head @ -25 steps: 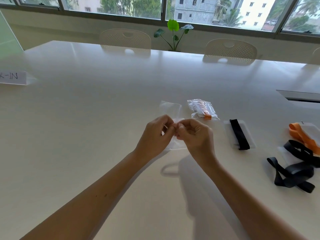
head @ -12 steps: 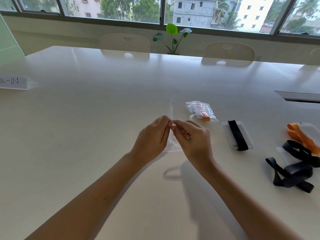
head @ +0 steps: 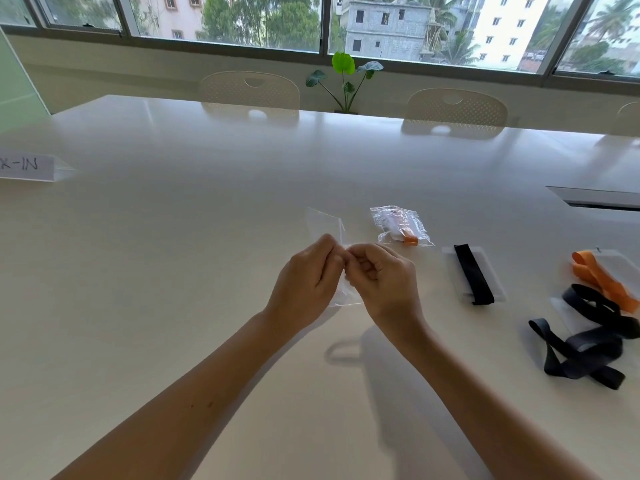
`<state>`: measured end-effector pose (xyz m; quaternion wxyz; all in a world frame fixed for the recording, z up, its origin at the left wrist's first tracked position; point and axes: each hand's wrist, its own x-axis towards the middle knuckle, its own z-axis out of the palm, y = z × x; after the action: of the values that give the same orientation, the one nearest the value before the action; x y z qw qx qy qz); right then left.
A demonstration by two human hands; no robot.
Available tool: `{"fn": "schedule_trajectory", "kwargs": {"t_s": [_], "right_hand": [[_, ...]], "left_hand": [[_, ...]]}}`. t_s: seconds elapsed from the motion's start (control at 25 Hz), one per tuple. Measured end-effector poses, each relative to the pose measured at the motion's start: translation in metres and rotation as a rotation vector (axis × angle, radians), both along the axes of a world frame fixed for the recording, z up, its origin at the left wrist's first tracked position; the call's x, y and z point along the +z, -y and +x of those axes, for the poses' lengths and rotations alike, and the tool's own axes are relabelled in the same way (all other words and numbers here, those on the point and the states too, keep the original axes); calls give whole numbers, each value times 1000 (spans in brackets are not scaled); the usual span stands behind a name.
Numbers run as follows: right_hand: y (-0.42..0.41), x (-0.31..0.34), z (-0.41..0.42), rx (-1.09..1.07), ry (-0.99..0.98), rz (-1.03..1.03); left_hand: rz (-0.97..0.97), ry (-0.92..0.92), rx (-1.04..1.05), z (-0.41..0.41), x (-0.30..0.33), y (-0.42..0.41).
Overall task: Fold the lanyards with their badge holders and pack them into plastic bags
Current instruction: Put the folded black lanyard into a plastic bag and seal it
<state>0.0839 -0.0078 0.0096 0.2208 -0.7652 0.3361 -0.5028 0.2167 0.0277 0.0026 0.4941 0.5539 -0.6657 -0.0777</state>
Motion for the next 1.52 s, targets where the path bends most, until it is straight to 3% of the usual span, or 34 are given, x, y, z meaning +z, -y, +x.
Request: {"fn": "schedule_trajectory", "kwargs": {"t_s": [0.2,0.4,0.8,1.12,1.36,1.52], "right_hand": [[-2,0,1,-9,28,56],[-2,0,3,-63,36,83],[-4,-1,6,-137,-21,67],[-6,4,4,-243,-80,42],[-6,2,3,-150,-46,117],[-5,2,1,-106,-94,59]], "left_hand": [[-28,144,44,1,3,-1],[77,328,143,-7,4,-2],[216,466,230,-11,5,-1],[219,484,289,-12,7,0],[117,303,179,-9,16,-6],[135,258,159,-5,18,-7]]}}
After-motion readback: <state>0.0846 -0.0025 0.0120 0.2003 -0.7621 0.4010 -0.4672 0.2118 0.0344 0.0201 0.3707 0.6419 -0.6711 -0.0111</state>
